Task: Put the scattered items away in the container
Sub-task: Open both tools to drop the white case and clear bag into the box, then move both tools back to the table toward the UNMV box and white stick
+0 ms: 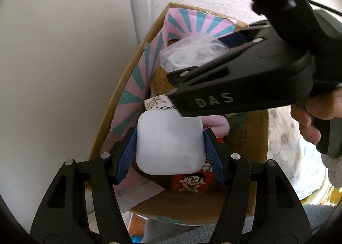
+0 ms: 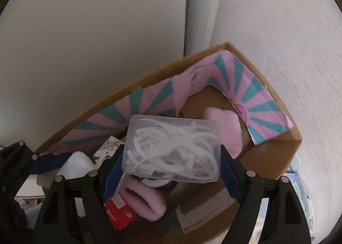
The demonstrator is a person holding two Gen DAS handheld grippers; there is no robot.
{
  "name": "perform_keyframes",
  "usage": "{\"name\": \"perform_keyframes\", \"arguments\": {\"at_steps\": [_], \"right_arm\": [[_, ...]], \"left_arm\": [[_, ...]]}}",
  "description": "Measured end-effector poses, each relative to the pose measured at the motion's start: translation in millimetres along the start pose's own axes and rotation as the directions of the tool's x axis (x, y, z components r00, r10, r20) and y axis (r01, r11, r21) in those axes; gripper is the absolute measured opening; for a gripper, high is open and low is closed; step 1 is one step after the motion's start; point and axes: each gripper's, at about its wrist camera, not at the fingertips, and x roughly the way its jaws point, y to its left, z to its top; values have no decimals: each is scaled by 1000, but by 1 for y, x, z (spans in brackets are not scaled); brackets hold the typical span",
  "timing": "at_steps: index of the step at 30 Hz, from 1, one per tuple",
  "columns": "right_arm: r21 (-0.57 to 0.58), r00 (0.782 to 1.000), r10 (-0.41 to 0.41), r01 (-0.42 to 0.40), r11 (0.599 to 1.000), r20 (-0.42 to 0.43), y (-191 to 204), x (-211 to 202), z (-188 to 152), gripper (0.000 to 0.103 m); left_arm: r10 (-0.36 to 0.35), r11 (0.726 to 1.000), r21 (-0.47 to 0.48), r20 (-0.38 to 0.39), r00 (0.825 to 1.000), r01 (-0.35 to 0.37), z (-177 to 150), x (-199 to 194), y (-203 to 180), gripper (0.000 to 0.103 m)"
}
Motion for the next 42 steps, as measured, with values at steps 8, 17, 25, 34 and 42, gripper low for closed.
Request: {"name": "perform_keyframes", "arguments": {"at_steps": [8,17,25,34,42], "right_arm": [[-23,1000,0,0,1000,5,-5,-7,3,79],[124,987,32,-52,991,158,-44,-59,-11,79],[206,961,6,-66,976,278,-62,-101,-22,79],[359,913,-130,-19,933,386,-120,-180,-74,79],[551,891,-236,-19,834,388,-176,-206,-150,79]], "left_arm": [[-64,996,64,48,997,61,1,-15,-12,102],[-29,999,27,98,995,26,8,-31,-1,102],[-59,998,-22,134,989,62,10,-43,11,102],[-73,997,35,196,978,68,21,-73,-3,102],[-133,963,258,216,967,74,57,-74,-76,102]]}}
